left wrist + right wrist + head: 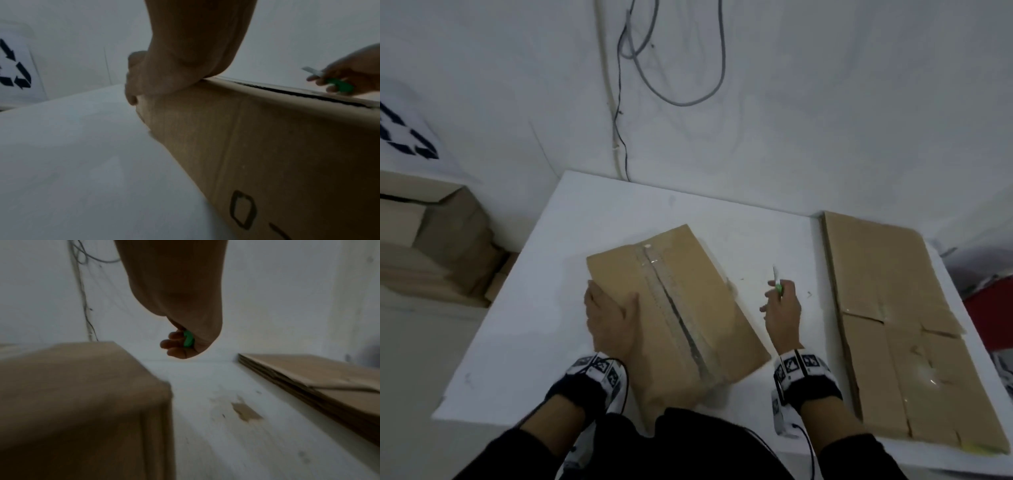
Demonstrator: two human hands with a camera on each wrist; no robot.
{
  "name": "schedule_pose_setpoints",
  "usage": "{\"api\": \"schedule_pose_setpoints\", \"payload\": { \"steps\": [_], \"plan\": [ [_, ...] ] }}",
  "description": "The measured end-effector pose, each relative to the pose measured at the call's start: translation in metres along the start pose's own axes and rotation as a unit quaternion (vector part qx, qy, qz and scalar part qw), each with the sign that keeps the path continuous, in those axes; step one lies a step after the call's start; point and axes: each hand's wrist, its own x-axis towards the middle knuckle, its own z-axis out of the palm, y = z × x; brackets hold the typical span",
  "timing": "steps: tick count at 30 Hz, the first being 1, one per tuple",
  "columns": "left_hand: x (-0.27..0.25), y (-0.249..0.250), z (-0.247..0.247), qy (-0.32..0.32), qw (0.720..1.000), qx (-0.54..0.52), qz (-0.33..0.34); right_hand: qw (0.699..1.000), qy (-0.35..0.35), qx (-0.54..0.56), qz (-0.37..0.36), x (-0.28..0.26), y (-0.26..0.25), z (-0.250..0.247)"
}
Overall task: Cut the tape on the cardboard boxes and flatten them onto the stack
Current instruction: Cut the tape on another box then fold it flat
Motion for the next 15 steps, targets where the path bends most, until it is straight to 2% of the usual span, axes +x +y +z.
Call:
{"api": "schedule_pose_setpoints", "payload": {
  "steps": [1,4,7,10,12,15],
  "plan": [
    [0.000,0.002,0.001,0.016,0.998,0.044,0.032,1.000,-0.020,0.001,-0.016,0.002,-0.017,0.003],
    [0.011,0.000,0.003,-0.017,0.974,0.176,0.144,0.992,-0.094,-0.013,-0.080,0.003,-0.054,0.025],
    [0.020,-0.004,0.005,-0.060,0.949,0.221,0.215,0.973,-0.204,-0.040,-0.097,-0.002,-0.075,0.065],
    [0.023,-0.007,0.006,-0.061,0.943,0.247,0.213,0.946,-0.273,-0.114,-0.132,-0.013,-0.098,0.097],
    [0.025,-0.010,0.006,-0.071,0.945,0.246,0.204,0.933,-0.282,-0.157,-0.157,-0.019,-0.115,0.110],
    [0.027,-0.009,0.005,-0.069,0.950,0.228,0.202,0.929,-0.277,-0.189,-0.159,-0.021,-0.130,0.126]
  ]
}}
